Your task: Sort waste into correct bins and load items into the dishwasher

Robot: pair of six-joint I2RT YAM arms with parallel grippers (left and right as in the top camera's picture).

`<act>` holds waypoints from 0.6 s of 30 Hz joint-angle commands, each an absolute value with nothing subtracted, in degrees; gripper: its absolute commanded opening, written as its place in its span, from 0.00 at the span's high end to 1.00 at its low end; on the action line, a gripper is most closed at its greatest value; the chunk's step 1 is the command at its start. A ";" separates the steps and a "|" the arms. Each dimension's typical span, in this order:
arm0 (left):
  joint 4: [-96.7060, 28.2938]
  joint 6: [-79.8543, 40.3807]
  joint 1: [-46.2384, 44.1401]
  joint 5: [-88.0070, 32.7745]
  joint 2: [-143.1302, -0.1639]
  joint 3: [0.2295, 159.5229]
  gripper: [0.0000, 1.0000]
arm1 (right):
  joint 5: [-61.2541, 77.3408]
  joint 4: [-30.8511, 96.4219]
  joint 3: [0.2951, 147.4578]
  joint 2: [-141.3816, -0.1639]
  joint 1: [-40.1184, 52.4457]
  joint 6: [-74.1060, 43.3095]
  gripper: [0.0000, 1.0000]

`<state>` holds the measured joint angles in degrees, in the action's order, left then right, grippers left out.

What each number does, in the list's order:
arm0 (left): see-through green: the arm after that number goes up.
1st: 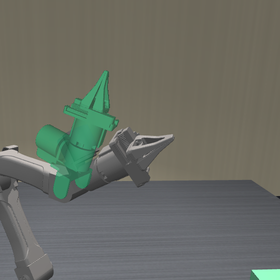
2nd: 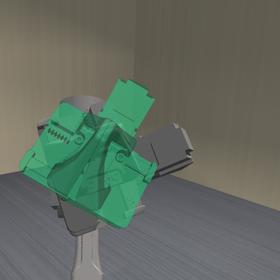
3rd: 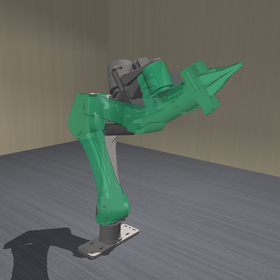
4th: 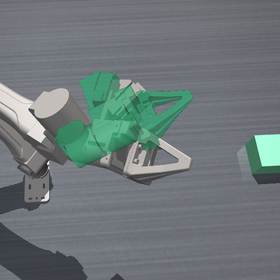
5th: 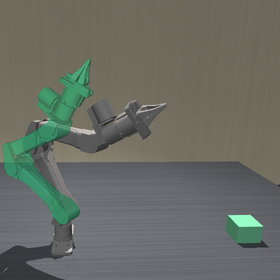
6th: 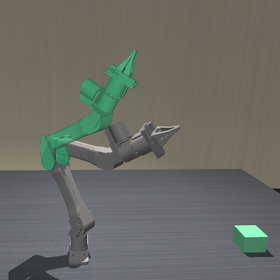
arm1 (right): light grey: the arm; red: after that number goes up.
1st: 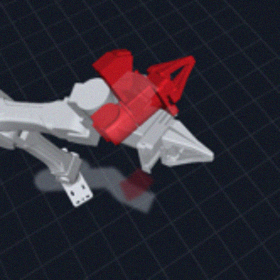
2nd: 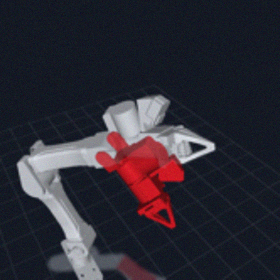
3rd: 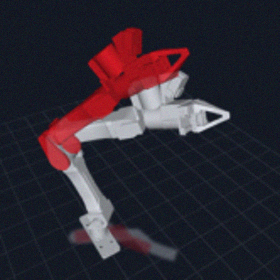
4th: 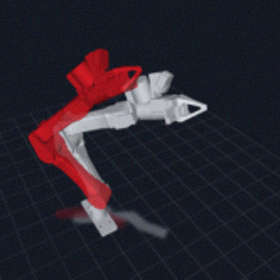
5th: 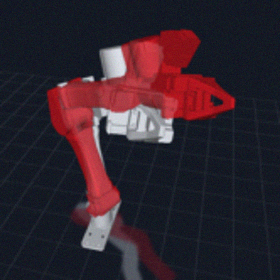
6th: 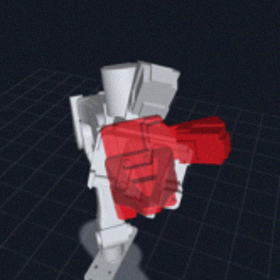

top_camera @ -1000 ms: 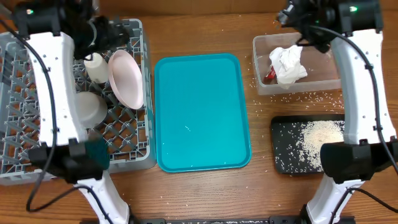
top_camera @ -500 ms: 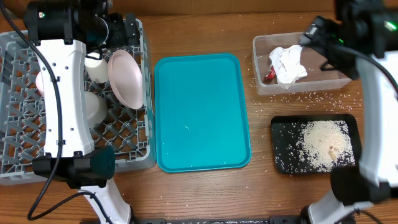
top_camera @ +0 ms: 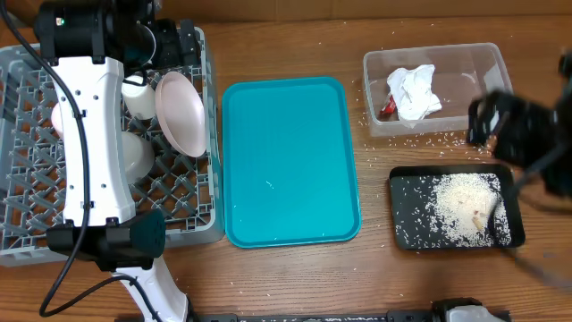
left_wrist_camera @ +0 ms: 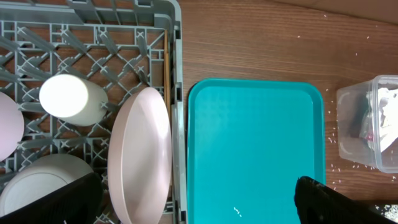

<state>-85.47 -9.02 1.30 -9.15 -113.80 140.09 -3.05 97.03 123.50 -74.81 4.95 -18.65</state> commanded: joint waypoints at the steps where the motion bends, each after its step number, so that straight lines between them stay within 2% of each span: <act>1: -85.23 -9.41 1.06 -8.56 -113.56 140.79 0.00 | 0.14 97.06 115.68 -66.54 4.84 -14.33 0.00; 6: -85.23 -9.41 1.06 -8.56 -113.56 140.79 0.00 | 0.14 97.03 108.77 -58.41 4.84 -14.35 0.00; 13: -85.23 -9.41 1.06 -8.58 -113.56 140.79 0.00 | 0.21 97.06 108.14 -54.96 4.86 -12.32 0.00; 18: -85.23 -9.41 1.04 -8.56 -113.56 140.79 0.00 | 0.14 96.73 102.50 -51.62 4.86 -11.73 0.00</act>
